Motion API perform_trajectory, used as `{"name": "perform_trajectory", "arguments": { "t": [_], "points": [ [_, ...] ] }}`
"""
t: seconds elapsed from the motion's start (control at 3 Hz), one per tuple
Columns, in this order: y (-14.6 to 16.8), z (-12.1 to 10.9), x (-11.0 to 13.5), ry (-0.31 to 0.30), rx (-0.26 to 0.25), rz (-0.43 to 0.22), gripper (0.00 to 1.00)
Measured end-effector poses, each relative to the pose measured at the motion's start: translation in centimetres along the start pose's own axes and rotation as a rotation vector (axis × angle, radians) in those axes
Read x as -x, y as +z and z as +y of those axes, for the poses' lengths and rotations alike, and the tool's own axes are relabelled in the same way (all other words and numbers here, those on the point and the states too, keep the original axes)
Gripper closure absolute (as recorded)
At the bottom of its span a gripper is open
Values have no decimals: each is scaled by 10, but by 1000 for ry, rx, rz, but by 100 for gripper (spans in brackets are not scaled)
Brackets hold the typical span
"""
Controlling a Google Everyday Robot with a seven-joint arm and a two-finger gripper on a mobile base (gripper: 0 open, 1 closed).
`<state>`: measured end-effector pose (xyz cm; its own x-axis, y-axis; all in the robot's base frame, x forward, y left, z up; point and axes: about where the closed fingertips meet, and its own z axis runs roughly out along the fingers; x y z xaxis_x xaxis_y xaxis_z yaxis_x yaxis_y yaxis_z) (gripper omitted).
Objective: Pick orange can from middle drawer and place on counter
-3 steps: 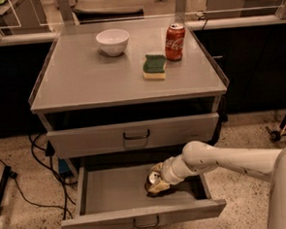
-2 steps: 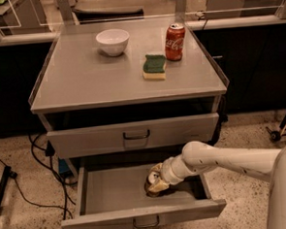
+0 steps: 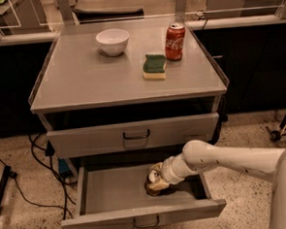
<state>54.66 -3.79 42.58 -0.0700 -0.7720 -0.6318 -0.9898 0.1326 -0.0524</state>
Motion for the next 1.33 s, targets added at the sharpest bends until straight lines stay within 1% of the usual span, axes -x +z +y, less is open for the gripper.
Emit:
{"name": "perform_trajectory", "arguments": {
  "t": [0.33,0.67,1.0,1.33],
  "points": [
    [-20,7,8,-9,17,5,100],
    [-69,18,42,-21,60,-8,100],
    [-128,23,81,-49,88,9,100],
    [-128,23,81,-49,88,9,100]
  ]
}}
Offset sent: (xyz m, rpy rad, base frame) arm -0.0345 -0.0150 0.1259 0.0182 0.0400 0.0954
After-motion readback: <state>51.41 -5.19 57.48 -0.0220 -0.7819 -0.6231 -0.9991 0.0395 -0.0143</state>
